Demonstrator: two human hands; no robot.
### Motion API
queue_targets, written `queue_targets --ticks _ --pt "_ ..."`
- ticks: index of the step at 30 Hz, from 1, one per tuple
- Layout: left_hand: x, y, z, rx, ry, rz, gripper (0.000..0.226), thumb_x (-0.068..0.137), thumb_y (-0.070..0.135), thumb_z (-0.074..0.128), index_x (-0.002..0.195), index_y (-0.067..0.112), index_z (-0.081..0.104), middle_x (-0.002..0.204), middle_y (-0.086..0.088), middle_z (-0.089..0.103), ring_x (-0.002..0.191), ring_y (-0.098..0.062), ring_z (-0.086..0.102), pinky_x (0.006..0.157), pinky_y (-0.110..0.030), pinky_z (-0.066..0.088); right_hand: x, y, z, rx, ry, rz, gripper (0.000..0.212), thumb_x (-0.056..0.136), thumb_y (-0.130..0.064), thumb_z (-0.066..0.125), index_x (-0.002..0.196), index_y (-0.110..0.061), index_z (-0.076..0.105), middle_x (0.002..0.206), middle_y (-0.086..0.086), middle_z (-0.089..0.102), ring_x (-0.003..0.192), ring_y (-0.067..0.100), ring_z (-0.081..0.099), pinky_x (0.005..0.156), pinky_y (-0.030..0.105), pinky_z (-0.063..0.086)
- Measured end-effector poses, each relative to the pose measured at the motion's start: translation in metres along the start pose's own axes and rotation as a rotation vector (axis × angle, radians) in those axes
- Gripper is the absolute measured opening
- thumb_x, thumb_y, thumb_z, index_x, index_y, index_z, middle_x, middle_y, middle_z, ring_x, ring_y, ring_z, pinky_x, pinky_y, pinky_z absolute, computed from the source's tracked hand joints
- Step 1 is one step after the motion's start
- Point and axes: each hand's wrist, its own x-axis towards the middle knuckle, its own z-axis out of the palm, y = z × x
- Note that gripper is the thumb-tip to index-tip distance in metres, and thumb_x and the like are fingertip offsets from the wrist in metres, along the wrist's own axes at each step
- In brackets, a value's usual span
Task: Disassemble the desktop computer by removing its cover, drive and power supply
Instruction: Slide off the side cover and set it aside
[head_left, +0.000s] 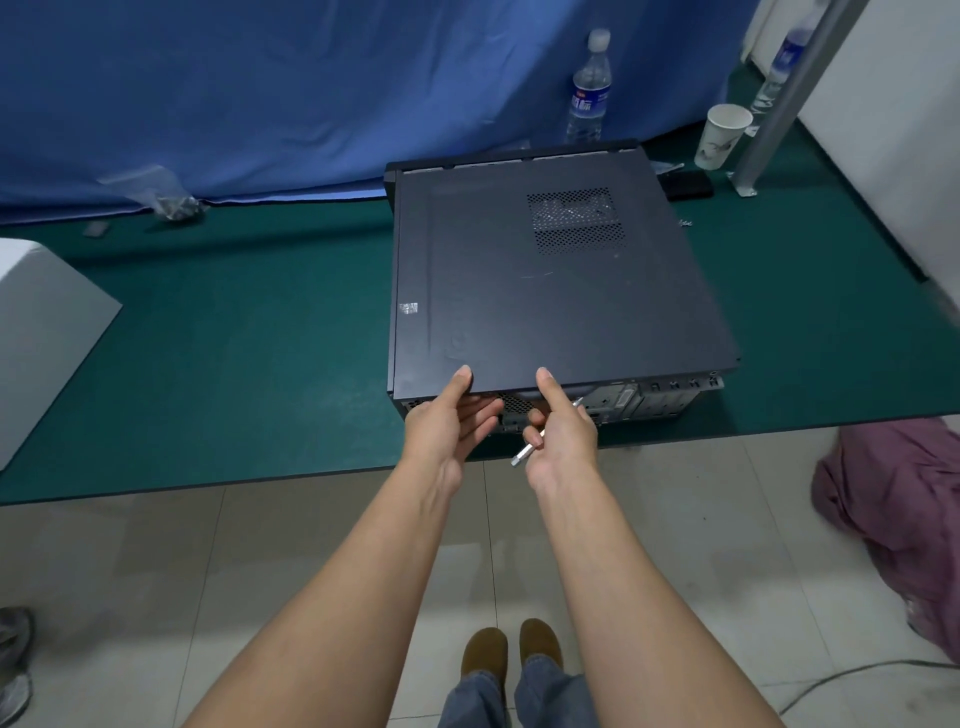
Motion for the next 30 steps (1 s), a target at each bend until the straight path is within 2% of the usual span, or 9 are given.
queue_targets --ticks 6,10,13,17,20,23,26,28,30 --pt "-0.014 0.016 0.000 -0.016 -0.067 0.001 0.026 0.087 0.029 0.068 0.081 0.006 0.057 0.069 -0.008 0.072 0.069 -0.018 0.073 0.055 -0.024 0.057 -0.006 -0.010 0.002 0.099 -0.051 0.021 0.021 0.081 -0.019 0.073 0.082 -0.014 0.053 0.061 -0.003 0.041 0.043 0.004 0.033 0.032 0.015 0.022" --pt "-0.025 0.035 -0.007 0.062 -0.181 0.006 0.023 0.089 0.029 0.065 0.084 0.007 0.062 0.082 -0.010 0.074 0.077 -0.019 0.073 0.059 -0.024 0.057 -0.017 -0.015 0.009 0.208 -0.032 -0.015 0.022 0.080 -0.019 0.074 0.086 -0.014 0.054 0.067 -0.003 0.046 0.043 0.005 0.033 0.033 0.017 0.022" --pt "-0.032 0.050 -0.003 0.053 -0.220 0.068 0.020 0.091 0.022 0.062 0.080 0.005 0.063 0.081 -0.013 0.074 0.078 -0.023 0.073 0.061 -0.025 0.058 -0.025 -0.025 0.014 0.286 -0.030 -0.044 0.035 0.080 -0.022 0.074 0.109 -0.013 0.056 0.082 -0.002 0.053 0.042 0.005 0.032 0.034 0.016 0.023" --pt "-0.042 0.063 0.012 -0.130 -0.279 0.029 0.016 0.096 0.013 0.053 0.082 0.006 0.053 0.073 -0.019 0.071 0.074 -0.030 0.073 0.059 -0.027 0.059 -0.032 -0.050 0.023 0.172 -0.018 -0.206 0.072 0.078 -0.028 0.076 0.140 -0.019 0.040 0.092 -0.004 0.059 0.049 0.004 0.038 0.036 0.014 0.030" --pt "-0.044 0.072 0.018 -0.120 -0.319 0.044 0.015 0.095 0.014 0.054 0.084 0.003 0.054 0.074 -0.019 0.071 0.076 -0.030 0.073 0.059 -0.027 0.058 -0.037 -0.069 0.033 0.074 -0.070 -0.244 0.051 0.078 -0.023 0.075 0.123 -0.019 0.050 0.096 -0.001 0.062 0.054 0.005 0.042 0.034 0.012 0.032" --pt "-0.047 0.084 0.016 -0.073 -0.348 0.000 0.011 0.092 0.013 0.057 0.088 0.004 0.061 0.084 -0.018 0.073 0.080 -0.028 0.073 0.063 -0.029 0.060 -0.042 -0.083 0.039 0.122 -0.079 -0.232 0.026 0.080 -0.006 0.069 0.099 -0.013 0.053 0.081 -0.001 0.061 0.040 0.003 0.035 0.033 0.015 0.026" --pt "-0.043 0.099 0.007 -0.175 -0.255 0.023 0.011 0.087 0.013 0.063 0.097 0.008 0.061 0.105 -0.016 0.068 0.091 -0.027 0.069 0.076 -0.031 0.058 -0.046 -0.095 0.043 0.145 -0.024 -0.256 0.020 0.077 -0.005 0.069 0.083 -0.014 0.052 0.073 0.000 0.058 0.032 0.004 0.042 0.031 0.015 0.028" --pt "-0.041 0.110 -0.001 0.012 -0.125 0.207 0.035 0.085 0.016 0.067 0.118 0.012 0.056 0.124 -0.006 0.059 0.110 -0.021 0.057 0.088 -0.030 0.047 -0.049 -0.106 0.047 0.131 -0.006 -0.283 0.021 0.074 -0.010 0.071 0.085 -0.014 0.053 0.080 0.002 0.060 0.051 0.012 0.053 0.037 0.018 0.037" --pt "-0.046 0.124 -0.002 0.401 -0.098 0.489 0.046 0.084 0.022 0.069 0.128 0.026 0.054 0.127 0.009 0.053 0.118 -0.008 0.048 0.089 -0.023 0.036 -0.054 -0.121 0.053 0.143 0.000 -0.317 0.030 0.070 -0.013 0.072 0.095 -0.012 0.055 0.102 0.007 0.062 0.085 0.025 0.061 0.059 0.034 0.053"
